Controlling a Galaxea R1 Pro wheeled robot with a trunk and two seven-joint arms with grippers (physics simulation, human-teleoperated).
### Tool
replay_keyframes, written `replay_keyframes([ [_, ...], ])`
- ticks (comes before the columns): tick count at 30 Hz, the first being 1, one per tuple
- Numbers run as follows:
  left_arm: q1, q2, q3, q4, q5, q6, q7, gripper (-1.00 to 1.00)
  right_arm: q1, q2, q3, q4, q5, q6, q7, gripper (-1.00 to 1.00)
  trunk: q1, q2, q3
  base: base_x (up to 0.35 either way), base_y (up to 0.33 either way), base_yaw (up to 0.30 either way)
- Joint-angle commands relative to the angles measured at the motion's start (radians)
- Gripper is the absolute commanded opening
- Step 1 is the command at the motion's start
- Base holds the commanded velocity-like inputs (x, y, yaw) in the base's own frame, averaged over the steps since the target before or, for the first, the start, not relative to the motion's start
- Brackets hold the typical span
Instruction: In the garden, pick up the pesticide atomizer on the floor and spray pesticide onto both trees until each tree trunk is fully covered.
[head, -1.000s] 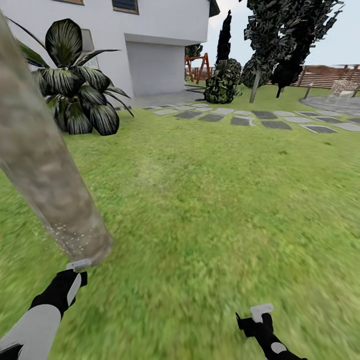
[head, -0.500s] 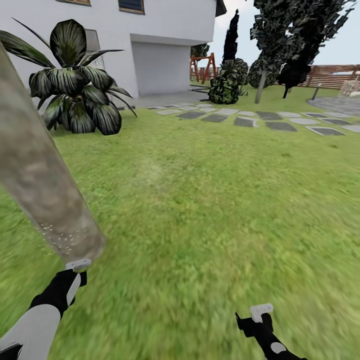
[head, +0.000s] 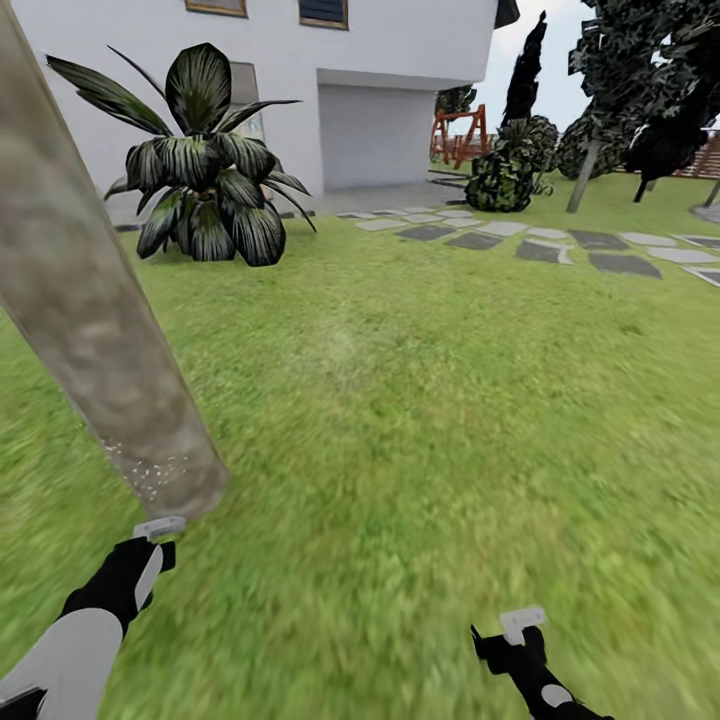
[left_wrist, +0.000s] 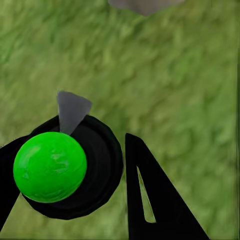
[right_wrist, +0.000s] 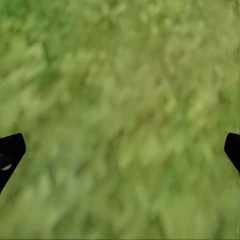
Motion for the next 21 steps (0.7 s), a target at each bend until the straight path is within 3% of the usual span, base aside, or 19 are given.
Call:
replay_keyframes([
  [1, -0.001, -0.008, 0.004, -0.004, -0.011, 0.006, -0.003, -1.00, 0.000, 0.000, 0.009, 0.000, -0.010, -0.003, -0.002, 1.00, 0.000, 0.000, -0.001, 0.230, -0.207, 0.277],
  [3, -0.009, -0.024, 0.003, -0.014, -0.013, 0.006, -0.004, -1.00, 0.000, -0.002, 0.008, 0.000, -0.010, -0.003, -0.002, 1.00, 0.000, 0.000, -0.001, 0.236, -0.196, 0.277],
  [7, -0.015, -0.025, 0.001, -0.034, -0.015, 0.009, -0.007, -1.00, 0.000, -0.003, 0.008, 0.000, -0.010, -0.003, -0.002, 1.00, 0.000, 0.000, -0.001, 0.250, -0.180, 0.259],
  [12, -0.016, -0.030, 0.000, -0.073, -0.013, 0.013, -0.014, -1.00, 0.000, -0.004, 0.008, 0.000, -0.010, -0.003, -0.002, 1.00, 0.000, 0.000, -0.001, 0.087, -0.046, 0.045],
  [14, -0.028, -0.030, 0.001, -0.154, -0.012, 0.035, -0.015, -1.00, 0.000, -0.004, 0.009, 0.000, -0.010, -0.003, -0.002, 1.00, 0.000, 0.000, -0.001, 0.003, -0.002, 0.157],
  [17, -0.057, -0.018, 0.000, -0.244, -0.013, 0.145, -0.018, -1.00, 0.000, -0.004, 0.009, 0.000, -0.010, -0.003, -0.002, 1.00, 0.000, 0.000, -0.001, 0.001, 0.000, 0.258],
  [21, -0.051, -0.020, -0.001, -0.272, -0.014, 0.164, -0.020, -1.00, 0.000, -0.004, 0.008, 0.000, -0.010, -0.003, -0.002, 1.00, 0.000, 0.000, -0.001, 0.002, 0.000, 0.214],
])
